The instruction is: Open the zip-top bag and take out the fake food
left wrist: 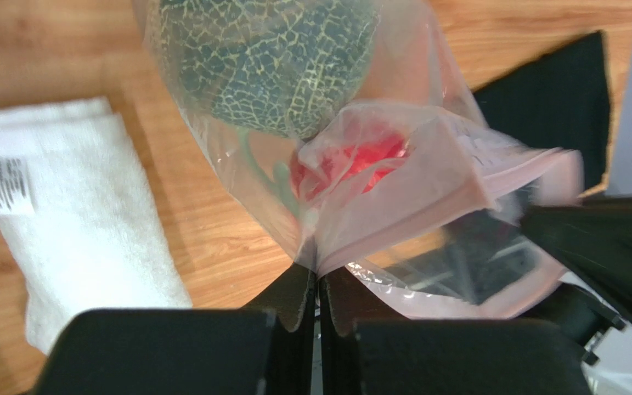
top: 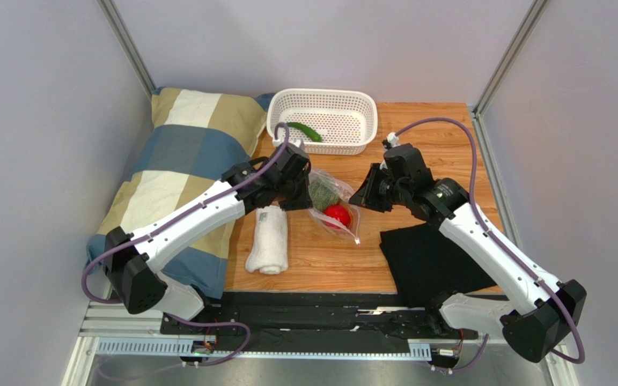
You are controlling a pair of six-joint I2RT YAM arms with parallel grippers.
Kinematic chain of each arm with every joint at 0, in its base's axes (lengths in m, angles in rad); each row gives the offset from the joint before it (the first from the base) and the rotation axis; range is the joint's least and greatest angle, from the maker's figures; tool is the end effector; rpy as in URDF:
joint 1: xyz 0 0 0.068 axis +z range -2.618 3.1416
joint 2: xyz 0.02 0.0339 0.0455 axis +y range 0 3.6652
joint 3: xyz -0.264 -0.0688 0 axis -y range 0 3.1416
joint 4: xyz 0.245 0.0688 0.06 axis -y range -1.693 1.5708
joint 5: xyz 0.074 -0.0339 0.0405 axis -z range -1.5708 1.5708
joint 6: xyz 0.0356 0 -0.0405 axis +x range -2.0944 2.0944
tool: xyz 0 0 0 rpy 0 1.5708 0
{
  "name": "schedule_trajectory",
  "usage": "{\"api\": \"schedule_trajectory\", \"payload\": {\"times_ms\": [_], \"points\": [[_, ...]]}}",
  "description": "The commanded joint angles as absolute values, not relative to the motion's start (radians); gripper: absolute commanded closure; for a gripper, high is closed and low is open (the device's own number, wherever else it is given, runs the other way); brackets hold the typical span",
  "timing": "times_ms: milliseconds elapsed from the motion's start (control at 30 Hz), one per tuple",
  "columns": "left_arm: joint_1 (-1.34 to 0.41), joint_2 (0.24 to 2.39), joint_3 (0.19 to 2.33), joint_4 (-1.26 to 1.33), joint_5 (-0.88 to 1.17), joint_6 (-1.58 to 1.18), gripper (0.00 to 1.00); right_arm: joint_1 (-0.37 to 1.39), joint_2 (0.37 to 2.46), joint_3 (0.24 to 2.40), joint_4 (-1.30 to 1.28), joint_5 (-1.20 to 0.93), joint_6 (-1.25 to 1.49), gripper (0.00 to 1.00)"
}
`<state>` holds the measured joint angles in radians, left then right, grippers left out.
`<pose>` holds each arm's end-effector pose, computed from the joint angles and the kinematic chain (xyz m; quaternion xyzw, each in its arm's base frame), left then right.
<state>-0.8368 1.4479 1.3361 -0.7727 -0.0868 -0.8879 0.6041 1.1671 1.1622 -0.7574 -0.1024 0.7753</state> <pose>0.2080 -0.2260 0.3231 -0.0386 0.9401 -0.2287 0.2497 0.1960 0.1397 0.3395 0.0584 0.9166 0.2862 0.2731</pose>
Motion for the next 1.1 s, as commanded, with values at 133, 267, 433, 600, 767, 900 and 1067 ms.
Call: {"api": "schedule_trajectory", "payload": {"times_ms": [133,267,433,600,767,900,1067], "points": [[-0.839,1.414,1.594,-0.851,0.047,-0.606,1.00,0.508,1.170,1.252,-0.952,-0.233,0.647,1.00],[-0.841,1.495,1.643,-0.830,0.196,-0.606,1.00,0.488,1.138,1.237,-1.003,-0.216,0.629,1.00],[-0.841,1.647,1.690,-0.816,0.323,-0.565,1.00,0.376,1.132,1.036,-0.956,-0.227,0.554,1.00],[-0.839,1.686,1.747,-0.753,0.357,-0.568,1.00,0.328,1.149,1.060,-0.998,-0.137,0.480,1.00],[-0.839,1.713,1.798,-0.726,0.414,-0.563,1.00,0.330,1.167,1.227,-1.127,-0.063,0.439,0.64],[-0.839,1.724,1.809,-0.719,0.437,-0.566,1.00,0.342,1.125,1.314,-1.180,-0.092,0.436,0.55],[-0.839,1.710,1.807,-0.718,0.436,-0.557,1.00,0.388,1.043,1.327,-1.045,-0.190,0.462,0.61]]}}
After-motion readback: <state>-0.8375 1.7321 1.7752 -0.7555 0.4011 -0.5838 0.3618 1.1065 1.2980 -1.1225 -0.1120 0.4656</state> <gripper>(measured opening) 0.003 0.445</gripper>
